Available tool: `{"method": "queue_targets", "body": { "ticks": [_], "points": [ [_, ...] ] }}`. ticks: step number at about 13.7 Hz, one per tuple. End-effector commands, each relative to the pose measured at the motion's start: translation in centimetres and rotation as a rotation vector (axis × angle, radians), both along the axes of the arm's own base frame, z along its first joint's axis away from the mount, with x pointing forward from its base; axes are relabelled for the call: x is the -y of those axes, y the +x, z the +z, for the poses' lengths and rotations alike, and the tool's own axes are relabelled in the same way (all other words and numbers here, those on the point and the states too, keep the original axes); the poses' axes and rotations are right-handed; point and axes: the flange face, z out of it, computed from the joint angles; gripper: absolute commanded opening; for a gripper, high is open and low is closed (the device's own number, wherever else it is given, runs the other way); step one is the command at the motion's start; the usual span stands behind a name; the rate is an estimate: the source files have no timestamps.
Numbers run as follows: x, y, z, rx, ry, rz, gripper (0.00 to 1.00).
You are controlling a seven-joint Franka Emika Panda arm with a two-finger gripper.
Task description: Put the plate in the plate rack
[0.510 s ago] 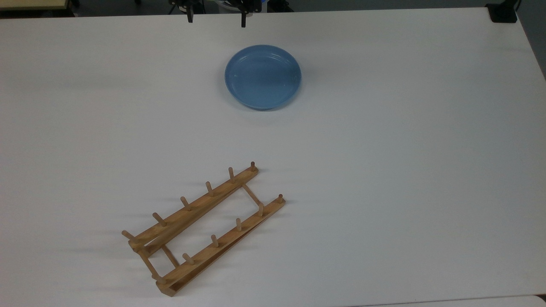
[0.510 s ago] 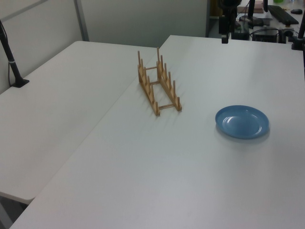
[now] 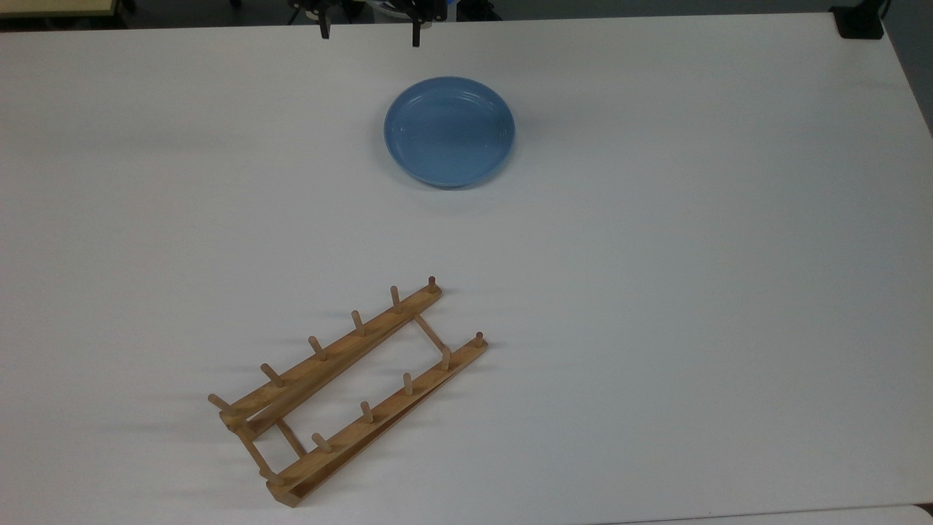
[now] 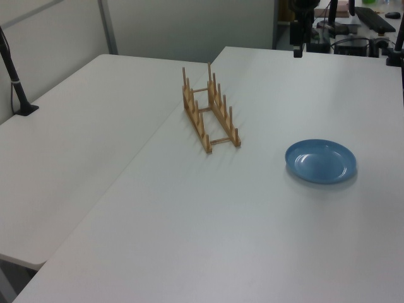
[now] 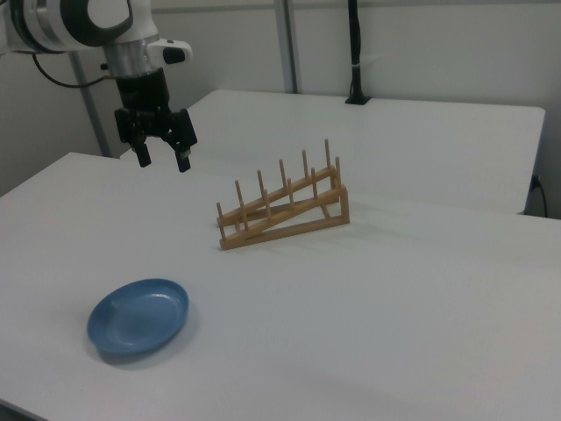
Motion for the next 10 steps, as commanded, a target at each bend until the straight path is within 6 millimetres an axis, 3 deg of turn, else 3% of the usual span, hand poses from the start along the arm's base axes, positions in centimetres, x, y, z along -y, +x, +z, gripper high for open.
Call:
{"method": "queue_targets", "body": {
  "ticks": [1,5,7,10],
  "points": [
    [0.4,-0.7,-0.2,0.015,0.01,0.04,1.0],
    [1.7,-1.3,-2.6,-0.064,0.035,0.342,1.0],
    [1.8,-2.4,-7.0,-0.155,0.075,0.586,1.0],
    [1.7,-3.7,-14.9,-0.233,0.103,0.699,1.0]
  ]
}}
